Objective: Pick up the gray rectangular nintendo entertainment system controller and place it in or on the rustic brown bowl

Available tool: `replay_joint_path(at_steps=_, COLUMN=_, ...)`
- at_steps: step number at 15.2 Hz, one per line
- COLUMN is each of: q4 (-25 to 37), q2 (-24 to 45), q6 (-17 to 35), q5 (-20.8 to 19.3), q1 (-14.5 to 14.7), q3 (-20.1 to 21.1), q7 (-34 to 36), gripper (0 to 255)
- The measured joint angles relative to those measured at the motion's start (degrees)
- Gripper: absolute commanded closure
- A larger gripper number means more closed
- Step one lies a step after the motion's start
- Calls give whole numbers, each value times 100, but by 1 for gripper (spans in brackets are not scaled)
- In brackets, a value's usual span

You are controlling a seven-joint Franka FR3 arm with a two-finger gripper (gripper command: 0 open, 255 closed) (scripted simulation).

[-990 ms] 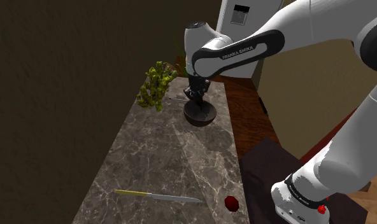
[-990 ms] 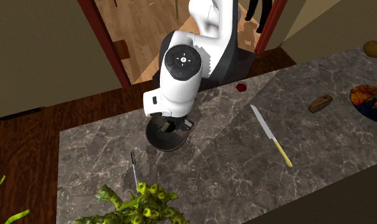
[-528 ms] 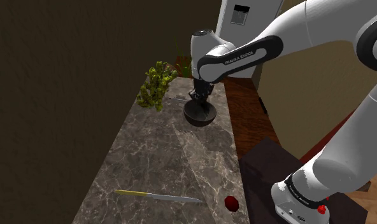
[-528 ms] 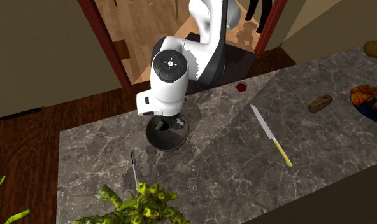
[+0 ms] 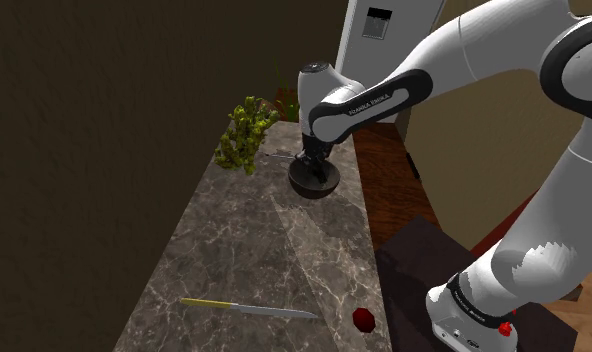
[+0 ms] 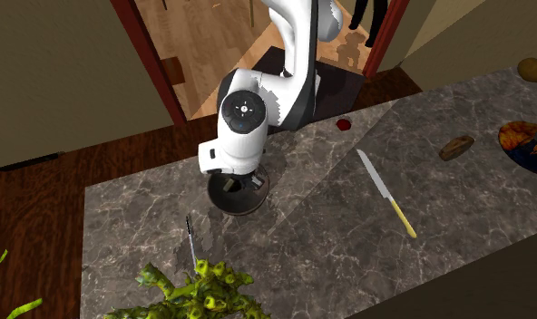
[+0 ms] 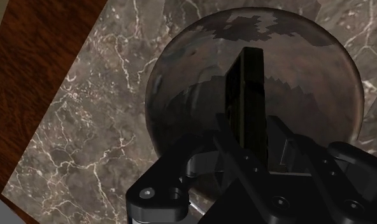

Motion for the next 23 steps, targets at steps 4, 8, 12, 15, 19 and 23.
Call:
replay_joint_path(at_steps=4, q4=-19, q2=7, q6=27, q5=-8, q1=1, q3=-1, q7=10, gripper=255)
replay_joint_path(at_steps=8, q4=-19, q2=8, q6=29, q5=-9, q1=1, q3=-2, q7=11, gripper=0)
replay_joint_path(at_steps=12, q4=-19, q2=8, q6=29, q5=-9, q1=1, q3=-2, q7=11, gripper=0)
replay_joint_path(at_steps=15, q4=129, q2=-202, q6=-305, q5=126, q1=4, q3=46, q7=-89, gripper=0)
replay_joint_path(at_steps=19, q4=306, q2=-333, q6=-605, q5=221, q1=24, q3=84, q7=-143, gripper=0)
replay_joint_path(at_steps=23, q4=307, q2=-345, q6=-622, q5=229, q1=27, q3=89, q7=-143, gripper=0)
